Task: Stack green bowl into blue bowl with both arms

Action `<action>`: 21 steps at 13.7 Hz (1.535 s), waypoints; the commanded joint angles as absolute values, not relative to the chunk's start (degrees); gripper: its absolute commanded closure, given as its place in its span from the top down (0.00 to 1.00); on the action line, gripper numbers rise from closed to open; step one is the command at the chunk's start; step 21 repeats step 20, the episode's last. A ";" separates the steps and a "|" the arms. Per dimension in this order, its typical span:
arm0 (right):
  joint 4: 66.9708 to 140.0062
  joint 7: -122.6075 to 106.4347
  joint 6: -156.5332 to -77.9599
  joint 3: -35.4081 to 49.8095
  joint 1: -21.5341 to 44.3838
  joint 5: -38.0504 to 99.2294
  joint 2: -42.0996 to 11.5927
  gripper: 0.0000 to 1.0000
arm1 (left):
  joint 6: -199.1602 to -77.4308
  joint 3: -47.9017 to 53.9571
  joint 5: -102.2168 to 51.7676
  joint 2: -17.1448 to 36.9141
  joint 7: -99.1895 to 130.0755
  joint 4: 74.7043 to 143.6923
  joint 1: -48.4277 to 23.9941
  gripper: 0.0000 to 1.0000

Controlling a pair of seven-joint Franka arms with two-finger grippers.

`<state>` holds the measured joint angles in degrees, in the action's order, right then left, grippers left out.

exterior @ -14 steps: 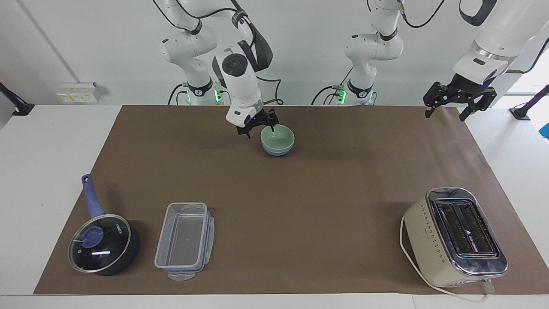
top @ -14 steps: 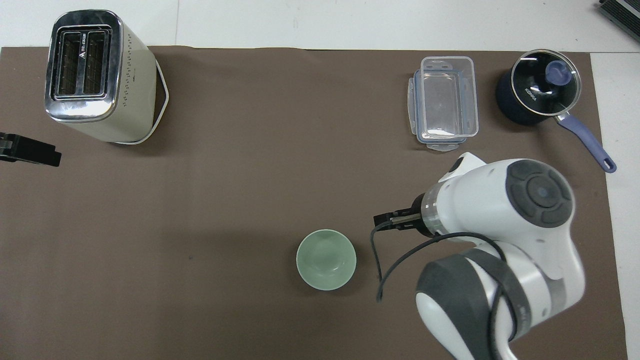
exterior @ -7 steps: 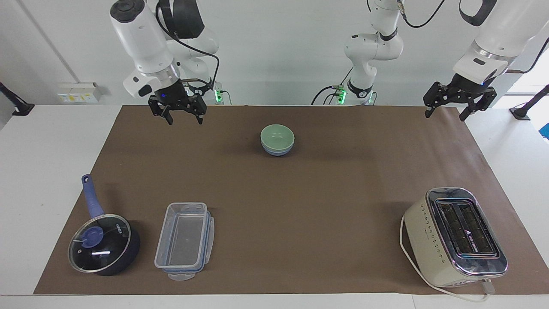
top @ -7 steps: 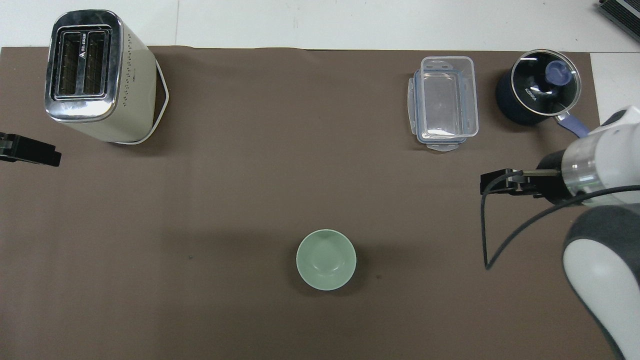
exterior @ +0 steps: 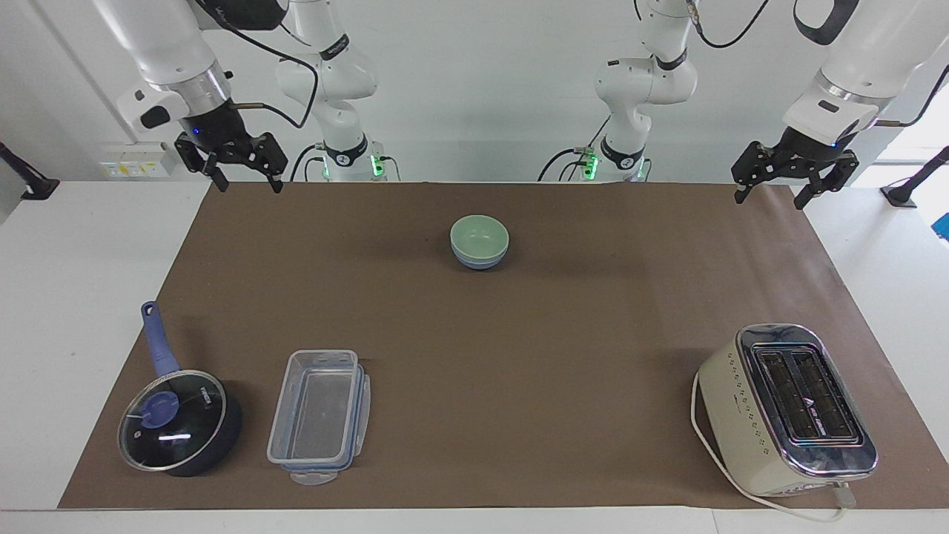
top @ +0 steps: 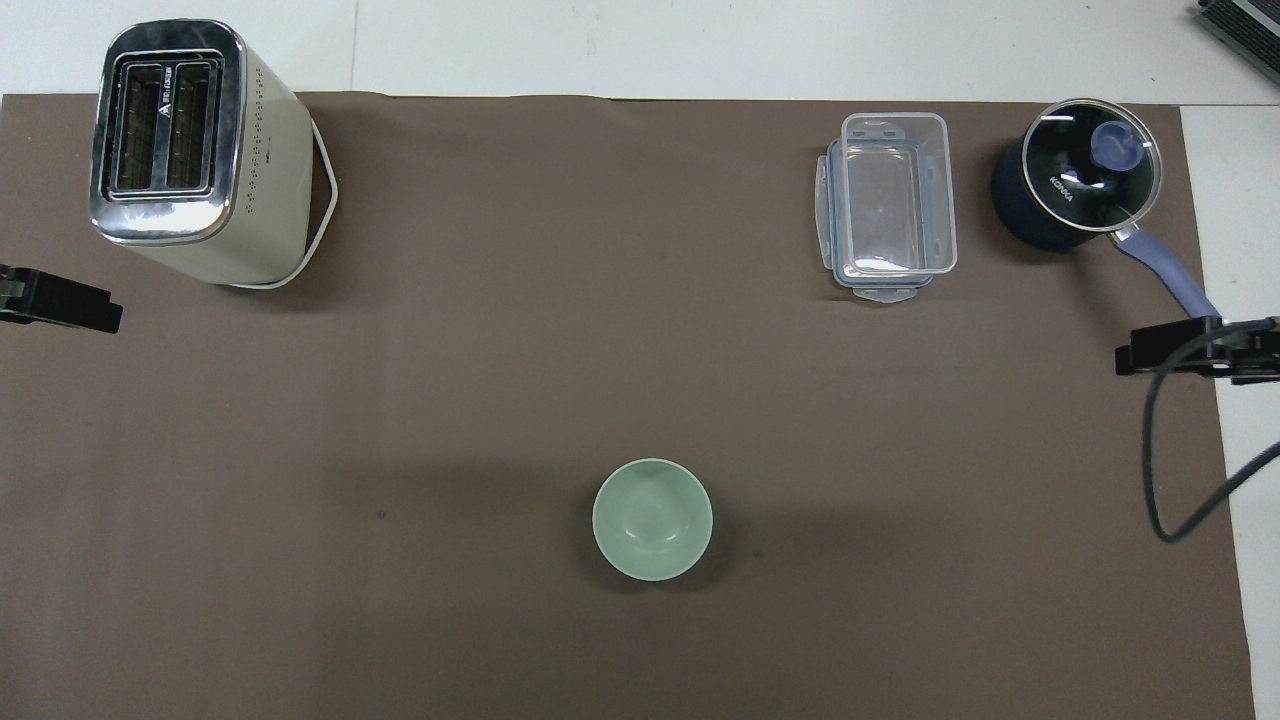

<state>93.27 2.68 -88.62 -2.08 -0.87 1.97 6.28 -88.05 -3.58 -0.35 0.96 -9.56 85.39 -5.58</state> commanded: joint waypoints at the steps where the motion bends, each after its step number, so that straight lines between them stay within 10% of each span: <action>1: 88.59 1.58 -85.86 -0.71 -0.88 -3.23 5.01 1.00 | -87.45 -3.52 -0.79 0.35 -9.23 85.61 -5.19 1.00; 21: 90.53 1.41 -85.34 -0.53 -0.44 -2.46 6.59 1.00 | -87.45 -3.52 -0.79 -0.35 -9.23 86.75 -5.19 1.00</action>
